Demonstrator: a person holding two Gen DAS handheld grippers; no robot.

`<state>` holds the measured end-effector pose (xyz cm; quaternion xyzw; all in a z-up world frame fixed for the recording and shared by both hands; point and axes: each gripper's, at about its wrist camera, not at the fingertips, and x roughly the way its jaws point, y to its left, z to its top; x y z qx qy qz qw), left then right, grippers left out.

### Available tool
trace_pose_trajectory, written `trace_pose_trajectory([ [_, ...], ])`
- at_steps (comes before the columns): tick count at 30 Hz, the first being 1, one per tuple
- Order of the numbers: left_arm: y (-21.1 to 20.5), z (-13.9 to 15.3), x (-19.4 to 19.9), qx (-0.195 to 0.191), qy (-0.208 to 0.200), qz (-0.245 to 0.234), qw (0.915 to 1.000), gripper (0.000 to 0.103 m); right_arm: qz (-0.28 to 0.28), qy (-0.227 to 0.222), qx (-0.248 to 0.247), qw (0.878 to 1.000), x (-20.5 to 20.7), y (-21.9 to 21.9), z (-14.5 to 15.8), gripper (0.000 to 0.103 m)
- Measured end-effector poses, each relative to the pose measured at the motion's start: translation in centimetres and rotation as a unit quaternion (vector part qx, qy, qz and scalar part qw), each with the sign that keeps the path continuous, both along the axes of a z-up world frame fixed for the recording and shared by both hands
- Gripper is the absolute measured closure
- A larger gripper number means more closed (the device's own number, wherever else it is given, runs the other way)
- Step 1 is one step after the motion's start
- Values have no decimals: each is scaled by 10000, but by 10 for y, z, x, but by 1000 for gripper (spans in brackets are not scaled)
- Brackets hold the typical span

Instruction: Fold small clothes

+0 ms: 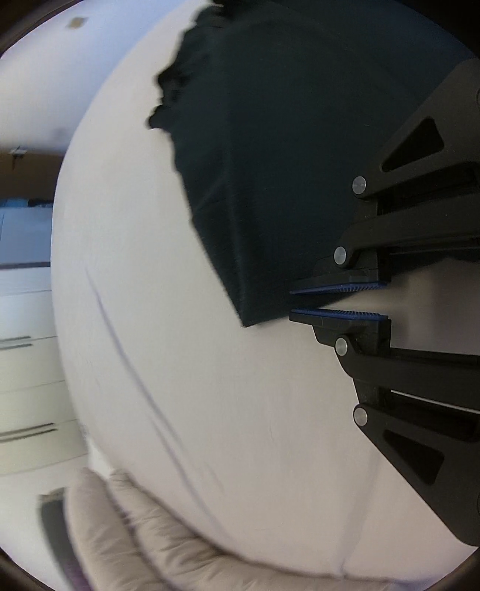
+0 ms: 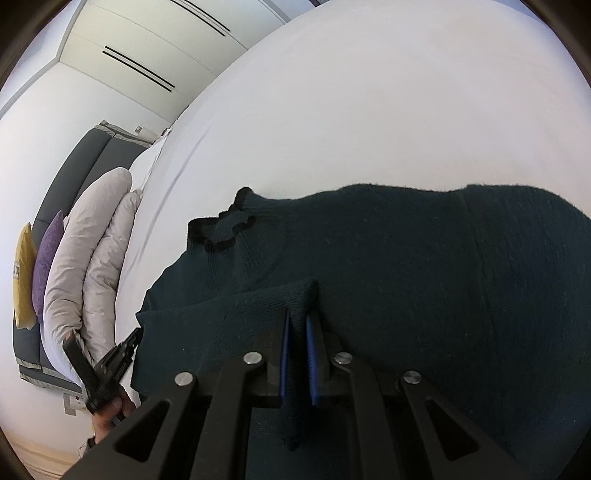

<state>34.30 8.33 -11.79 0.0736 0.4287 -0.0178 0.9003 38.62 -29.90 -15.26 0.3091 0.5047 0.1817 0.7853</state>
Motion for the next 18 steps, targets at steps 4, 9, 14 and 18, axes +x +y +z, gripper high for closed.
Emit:
trace_pose_trajectory([
  [4,-30,-8,-27,1068,-306,-429,9929,96,-38,14,10,10000,-1,0,0,94],
  [9,-57,-24,-64,2101,-638,-783,9724,96,-117,45,56,9999,-5,-3,0,94],
  [14,-72,-38,-95,2655,-778,-1036,9554,99,-160,114,153,9997,-6,-10,-2,95],
  [18,-61,-28,-101,2273,-707,-962,9665,99,-198,196,275,9992,-9,-16,-4,96],
])
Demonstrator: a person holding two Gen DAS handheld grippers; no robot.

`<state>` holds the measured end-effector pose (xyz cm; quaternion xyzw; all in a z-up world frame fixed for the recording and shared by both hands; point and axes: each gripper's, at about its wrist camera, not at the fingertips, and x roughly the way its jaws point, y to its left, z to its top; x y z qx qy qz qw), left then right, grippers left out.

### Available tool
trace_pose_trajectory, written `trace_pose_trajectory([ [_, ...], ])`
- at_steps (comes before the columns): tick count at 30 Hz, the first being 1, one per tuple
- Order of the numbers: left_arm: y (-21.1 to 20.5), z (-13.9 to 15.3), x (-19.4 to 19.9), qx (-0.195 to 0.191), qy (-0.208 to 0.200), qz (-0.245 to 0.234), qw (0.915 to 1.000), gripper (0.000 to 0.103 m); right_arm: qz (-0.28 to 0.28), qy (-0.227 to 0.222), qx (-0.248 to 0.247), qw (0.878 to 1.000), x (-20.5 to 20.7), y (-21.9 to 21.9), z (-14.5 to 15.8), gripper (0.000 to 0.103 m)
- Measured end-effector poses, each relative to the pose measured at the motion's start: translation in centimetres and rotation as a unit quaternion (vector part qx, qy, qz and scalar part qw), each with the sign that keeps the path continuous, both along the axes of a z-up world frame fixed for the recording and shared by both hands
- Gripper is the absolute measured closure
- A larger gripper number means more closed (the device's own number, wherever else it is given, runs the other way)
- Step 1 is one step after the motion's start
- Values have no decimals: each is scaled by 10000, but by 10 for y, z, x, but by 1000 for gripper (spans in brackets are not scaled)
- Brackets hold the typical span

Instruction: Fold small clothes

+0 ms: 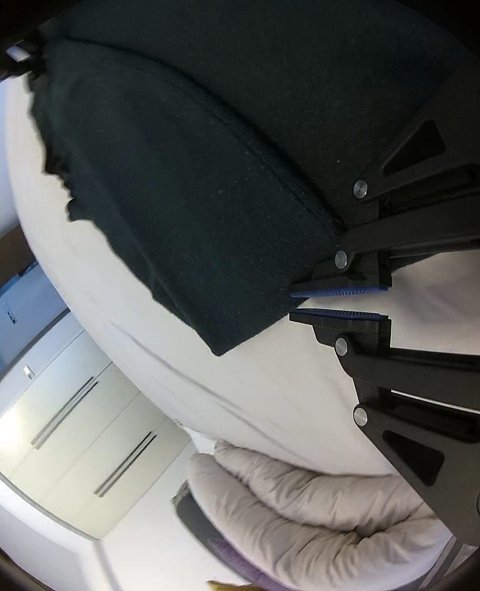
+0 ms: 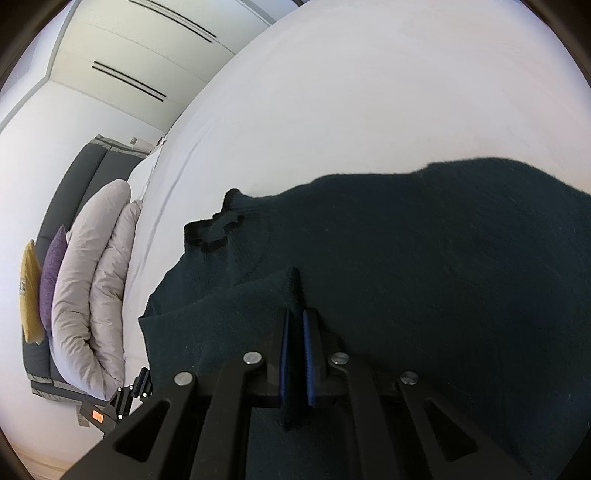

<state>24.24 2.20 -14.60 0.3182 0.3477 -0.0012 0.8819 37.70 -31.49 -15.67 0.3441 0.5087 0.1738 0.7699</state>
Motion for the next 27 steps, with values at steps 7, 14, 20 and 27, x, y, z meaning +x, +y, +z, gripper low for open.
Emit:
trace_pose_trajectory([
  [7,29,80,27,-2339,163,222,9719,99,-23,75,485,9988,-12,-10,1,75],
  [14,66,26,102,-4503,1729,1054,8696,99,153,90,467,9988,-13,6,-3,77],
  [20,74,8,90,-4580,1650,1065,8670,99,396,145,662,9969,-19,8,-5,81],
  [27,74,5,95,-4679,1700,1075,8606,99,642,-118,-273,9975,-28,25,9,93],
])
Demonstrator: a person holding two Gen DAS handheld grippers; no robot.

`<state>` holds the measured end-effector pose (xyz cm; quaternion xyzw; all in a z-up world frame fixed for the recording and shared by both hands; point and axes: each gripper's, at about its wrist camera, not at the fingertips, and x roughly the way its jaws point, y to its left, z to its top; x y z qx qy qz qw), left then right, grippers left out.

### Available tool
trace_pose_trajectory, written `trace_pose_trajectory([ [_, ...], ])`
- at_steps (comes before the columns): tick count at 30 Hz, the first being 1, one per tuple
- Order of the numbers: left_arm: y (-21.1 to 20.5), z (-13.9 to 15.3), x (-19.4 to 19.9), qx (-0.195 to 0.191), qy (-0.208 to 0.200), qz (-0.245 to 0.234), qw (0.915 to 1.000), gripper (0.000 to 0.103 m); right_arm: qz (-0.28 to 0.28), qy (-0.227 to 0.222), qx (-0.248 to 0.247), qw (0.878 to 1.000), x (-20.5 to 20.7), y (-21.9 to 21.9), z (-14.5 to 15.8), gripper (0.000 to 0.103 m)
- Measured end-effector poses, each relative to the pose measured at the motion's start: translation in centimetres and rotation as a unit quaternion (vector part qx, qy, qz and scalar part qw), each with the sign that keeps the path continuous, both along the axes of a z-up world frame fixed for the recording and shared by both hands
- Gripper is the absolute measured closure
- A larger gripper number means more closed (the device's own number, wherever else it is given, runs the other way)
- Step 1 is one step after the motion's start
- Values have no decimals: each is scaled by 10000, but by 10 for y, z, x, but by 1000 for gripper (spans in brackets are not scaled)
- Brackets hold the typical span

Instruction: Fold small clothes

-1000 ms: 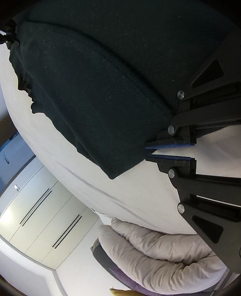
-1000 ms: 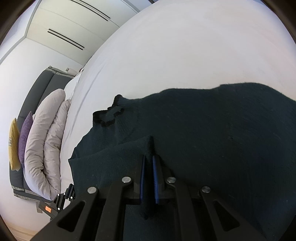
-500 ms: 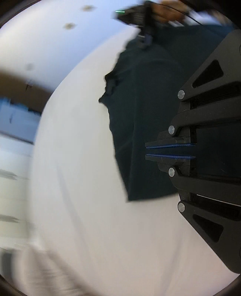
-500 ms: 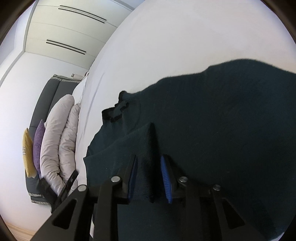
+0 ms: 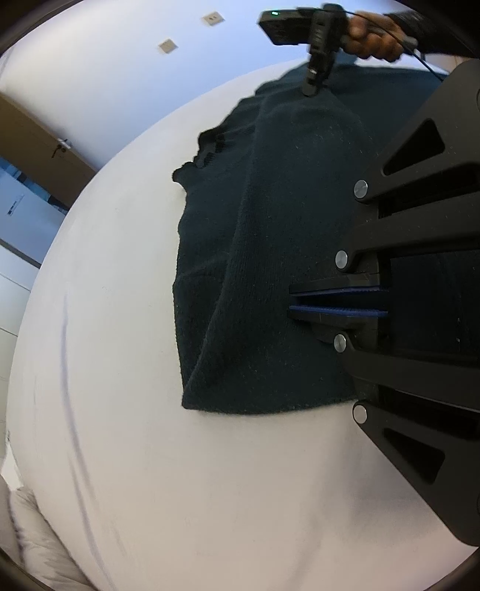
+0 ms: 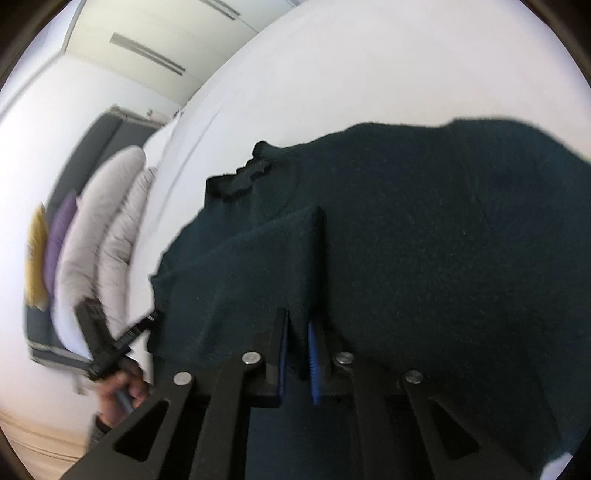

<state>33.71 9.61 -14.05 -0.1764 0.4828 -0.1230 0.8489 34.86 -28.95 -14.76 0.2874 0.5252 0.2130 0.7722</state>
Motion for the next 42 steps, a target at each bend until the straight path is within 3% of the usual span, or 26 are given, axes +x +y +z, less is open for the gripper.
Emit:
trace_pose_trajectory([
  [4,7,-2,4,-378,115,84,9992,99,-107,-114,-330,9993,-6,-1,3,95],
  [15,5,15,-8,-186,70,31,9998,99,-486,19,-17,9988,-20,-11,2,96],
  [22,-6,11,-7,220,34,-130,9997,99,-659,192,71,9976,-14,-17,-12,97],
  [27,3,8,-11,64,37,-63,10000,98,-629,168,271,9975,-20,-22,-14,97],
  [30,3,10,-14,48,3,-3,10000,98,-766,44,-329,9965,-29,-23,5,94],
  [31,2,10,-15,84,-17,-3,10000,98,-924,-163,-695,9932,-34,-23,19,91],
  [32,0,9,-16,167,-48,-14,9998,98,-981,-310,-753,9918,-37,-24,26,91],
  [34,-3,8,-17,257,-77,-12,9996,98,-953,-600,-417,9928,-38,-19,39,91],
  [37,-3,7,-18,236,-81,31,9997,98,-361,-940,430,9940,-30,7,49,91],
  [40,-2,4,-20,197,-126,35,9997,98,155,-759,1107,9908,-5,41,37,91],
  [42,-1,3,-23,191,-165,30,9997,98,403,-262,1263,9908,12,62,13,91],
])
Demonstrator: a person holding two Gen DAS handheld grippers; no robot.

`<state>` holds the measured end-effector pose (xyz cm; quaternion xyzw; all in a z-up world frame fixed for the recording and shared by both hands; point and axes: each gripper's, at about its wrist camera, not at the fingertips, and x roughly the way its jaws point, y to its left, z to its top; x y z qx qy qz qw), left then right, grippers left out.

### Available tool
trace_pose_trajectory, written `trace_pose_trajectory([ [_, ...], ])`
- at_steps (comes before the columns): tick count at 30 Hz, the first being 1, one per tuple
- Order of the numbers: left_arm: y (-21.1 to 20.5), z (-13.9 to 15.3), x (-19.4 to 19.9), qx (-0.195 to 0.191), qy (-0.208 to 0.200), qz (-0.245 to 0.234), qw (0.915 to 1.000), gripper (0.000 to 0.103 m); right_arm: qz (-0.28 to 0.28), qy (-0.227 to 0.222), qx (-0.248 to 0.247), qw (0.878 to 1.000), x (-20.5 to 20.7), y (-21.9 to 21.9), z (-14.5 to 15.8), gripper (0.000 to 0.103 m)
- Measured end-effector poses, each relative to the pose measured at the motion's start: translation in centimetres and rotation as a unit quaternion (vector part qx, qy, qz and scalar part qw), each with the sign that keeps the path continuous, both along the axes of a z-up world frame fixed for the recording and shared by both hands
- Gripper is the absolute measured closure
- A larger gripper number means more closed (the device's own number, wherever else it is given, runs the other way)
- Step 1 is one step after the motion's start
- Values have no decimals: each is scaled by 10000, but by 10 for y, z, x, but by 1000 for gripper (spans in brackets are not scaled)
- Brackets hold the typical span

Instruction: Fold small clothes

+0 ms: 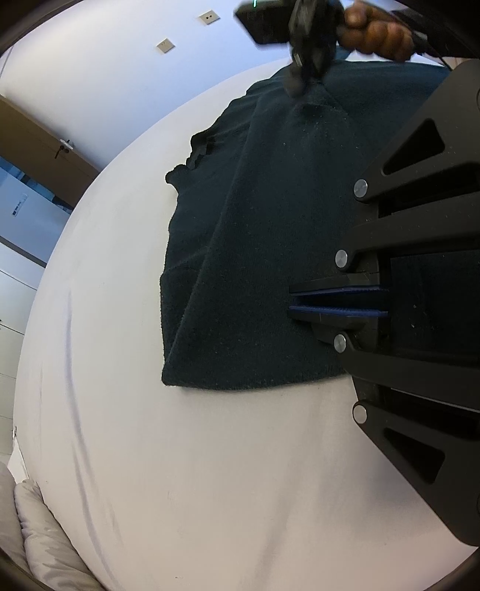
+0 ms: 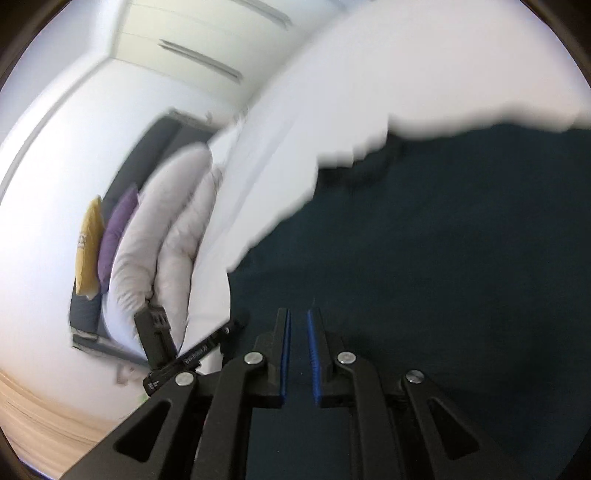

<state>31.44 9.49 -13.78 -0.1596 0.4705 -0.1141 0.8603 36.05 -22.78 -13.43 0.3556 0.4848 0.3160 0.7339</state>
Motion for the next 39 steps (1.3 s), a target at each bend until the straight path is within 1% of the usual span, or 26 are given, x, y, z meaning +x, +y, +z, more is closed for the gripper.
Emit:
trace_pose_trajectory([
  [1,0,-1,-1,5,-33,-13,10000,98,38,239,-197,9995,5,9,-15,91],
  [2,1,-2,-2,3,-59,-20,10000,98,38,368,-330,9988,8,14,-26,99],
  [3,1,-2,-3,-10,-85,-24,10000,98,-48,381,-304,9988,9,12,-34,103],
  [5,4,-4,-4,-87,-127,6,9999,98,-358,393,59,9986,5,-6,-40,103],
  [8,7,-5,-6,-178,-159,42,9997,98,-948,272,291,9947,-7,-45,-45,103],
  [10,8,-5,-8,-186,-178,60,9997,98,-1497,210,224,9882,-20,-78,-44,103],
  [13,7,-5,-9,-149,-195,113,9996,98,-2563,347,57,9660,-39,-130,-45,103],
  [16,5,-5,-10,-70,-229,136,9996,98,-2767,205,-25,9607,-44,-138,-28,96],
  [18,4,-5,-11,-9,-251,139,9996,98,-2528,-141,-7,9674,-41,-119,-9,94],
  [19,2,-5,-11,42,-266,130,9996,98,-2242,-266,71,9741,-34,-98,0,87],
  [21,2,-5,-11,66,-273,124,9995,98,-1679,-331,208,9850,-20,-60,6,64],
  [22,2,-5,-11,62,-271,122,9995,98,-1498,-304,205,9880,-16,-47,4,47],
  [23,2,-5,-11,54,-273,120,9995,98,-1301,-233,99,9912,-10,-30,0,42],
  [24,2,-5,-11,53,-275,117,9995,98,-1236,-184,3,9922,-7,-22,-5,42],
  [25,1,-5,-11,58,-280,117,9995,98,-1209,-125,-110,9925,-5,-19,-15,47],
  [26,0,-5,-11,72,-288,117,9995,98,-1263,-155,-65,9919,-5,-22,-20,62],
  [29,-1,-4,-11,124,-308,120,9994,98,-1528,18,301,9878,-16,-62,-38,85],
  [31,-2,-4,-12,128,-325,141,9993,98,-2037,84,317,9785,-35,-104,-40,86],
  [32,-1,-4,-12,118,-327,157,9993,98,-2312,148,170,9726,-53,-126,-38,81],
  [33,-1,-4,-12,113,-324,165,9993,98,-2615,147,200,9649,-73,-155,-34,78],
  [34,-1,-3,-12,98,-316,172,9993,98,-2770,135,310,9603,-81,-169,-31,70],
  [35,0,-2,-11,37,-301,197,9993,98,-3146,56,471,9480,-109,-201,-25,58],
  [36,1,-1,-12,2,-293,212,9993,98,-3368,-9,499,9403,-124,-218,-21,53],
  [37,2,1,-12,-20,-275,242,9993,98,-3712,-69,503,9272,-149,-241,-17,45],
  [38,1,4,-13,-8,-275,272,9993,98,-4138,-19,562,9086,-181,-272,-17,44],
  [39,1,9,-15,19,-272,318,9991,97,-4312,21,650,8999,-196,-286,-19,44],
])
